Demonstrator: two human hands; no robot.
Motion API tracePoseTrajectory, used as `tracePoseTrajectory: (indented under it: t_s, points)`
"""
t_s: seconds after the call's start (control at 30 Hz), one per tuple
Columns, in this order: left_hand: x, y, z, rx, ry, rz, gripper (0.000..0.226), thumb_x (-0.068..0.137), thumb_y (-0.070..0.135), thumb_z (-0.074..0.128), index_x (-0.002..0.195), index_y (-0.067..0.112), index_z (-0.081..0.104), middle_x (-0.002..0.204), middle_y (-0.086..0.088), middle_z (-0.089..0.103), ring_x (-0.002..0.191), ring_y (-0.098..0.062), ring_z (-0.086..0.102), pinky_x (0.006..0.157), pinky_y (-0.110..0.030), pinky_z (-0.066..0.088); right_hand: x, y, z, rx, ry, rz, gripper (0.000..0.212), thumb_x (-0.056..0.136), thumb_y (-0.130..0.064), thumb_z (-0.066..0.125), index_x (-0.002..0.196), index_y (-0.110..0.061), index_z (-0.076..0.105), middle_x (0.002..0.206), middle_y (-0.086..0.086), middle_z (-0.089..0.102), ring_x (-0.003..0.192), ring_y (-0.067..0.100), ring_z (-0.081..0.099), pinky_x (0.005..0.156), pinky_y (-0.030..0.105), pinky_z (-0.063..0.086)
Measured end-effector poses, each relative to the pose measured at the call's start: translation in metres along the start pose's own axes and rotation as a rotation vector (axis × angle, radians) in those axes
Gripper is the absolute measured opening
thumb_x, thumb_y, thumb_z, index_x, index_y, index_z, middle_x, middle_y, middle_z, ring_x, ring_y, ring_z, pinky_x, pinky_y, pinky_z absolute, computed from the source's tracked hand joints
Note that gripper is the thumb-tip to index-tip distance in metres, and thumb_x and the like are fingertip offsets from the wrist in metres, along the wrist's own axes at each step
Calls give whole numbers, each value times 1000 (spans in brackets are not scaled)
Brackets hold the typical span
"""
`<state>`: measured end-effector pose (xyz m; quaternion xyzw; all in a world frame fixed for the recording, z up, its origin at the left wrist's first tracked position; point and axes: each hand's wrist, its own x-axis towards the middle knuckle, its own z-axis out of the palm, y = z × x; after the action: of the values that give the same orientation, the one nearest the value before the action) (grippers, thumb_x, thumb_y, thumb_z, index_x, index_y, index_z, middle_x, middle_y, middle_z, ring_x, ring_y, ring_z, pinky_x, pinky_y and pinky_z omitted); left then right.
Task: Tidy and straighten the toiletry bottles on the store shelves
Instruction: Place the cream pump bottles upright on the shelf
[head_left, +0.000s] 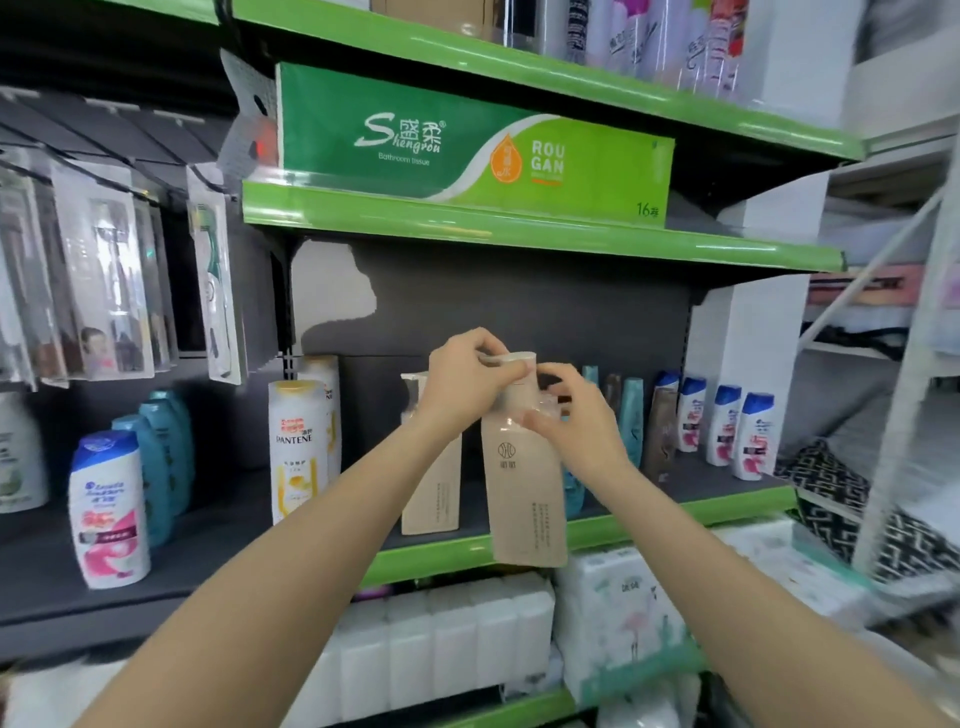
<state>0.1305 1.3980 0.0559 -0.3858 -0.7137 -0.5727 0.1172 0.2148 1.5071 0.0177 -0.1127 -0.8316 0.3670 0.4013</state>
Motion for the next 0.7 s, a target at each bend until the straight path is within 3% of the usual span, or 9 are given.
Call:
tracePoseTrajectory:
  t_s: [0.1,0.2,0.3,0.43,0.57,0.7]
  points:
    - [-21,2,1,-69,-46,-57,15,80,26,72,86,15,63,88,-3,67,86,-17,65,77,-44,57,-26,11,-18,139,-154,164,75,77,-34,74,139,-26,34,117,-4,50,103,12,54,87,31,48]
    - [-38,7,3,-127,-44,-98,17,79,22,73,88,9,65,81,-3,66,81,-19,65,73,-48,57,-47,22,-29,159,-303,233,50,78,-30,73,122,-23,50,115,-1,62,100,13,62,81,31,53]
    - [-46,16,5,-173,-32,-94,19,78,20,74,91,8,66,79,-2,66,83,-21,65,74,-48,57,-58,22,-36,198,-239,169,29,78,-24,74,103,-19,60,108,-1,67,98,15,64,78,30,54]
    - [-52,21,10,-228,-47,-86,36,81,22,71,115,15,59,99,-5,65,99,-19,63,82,-40,57,-64,21,-45,303,-130,164,34,78,-17,75,104,-3,60,100,5,69,92,19,66,80,37,54]
    - [-73,8,14,-185,-130,-112,65,83,27,69,139,19,39,115,-1,63,108,-16,60,93,-35,51,-66,28,-55,529,-54,327,29,81,-17,72,106,-8,63,104,9,70,93,24,68,79,38,57]
    - [-108,-11,21,-140,-228,-187,59,85,27,67,138,19,43,116,1,64,104,-12,61,91,-28,50,-72,30,-64,734,-57,437,25,85,-19,67,106,-6,64,104,12,71,95,28,69,76,37,58]
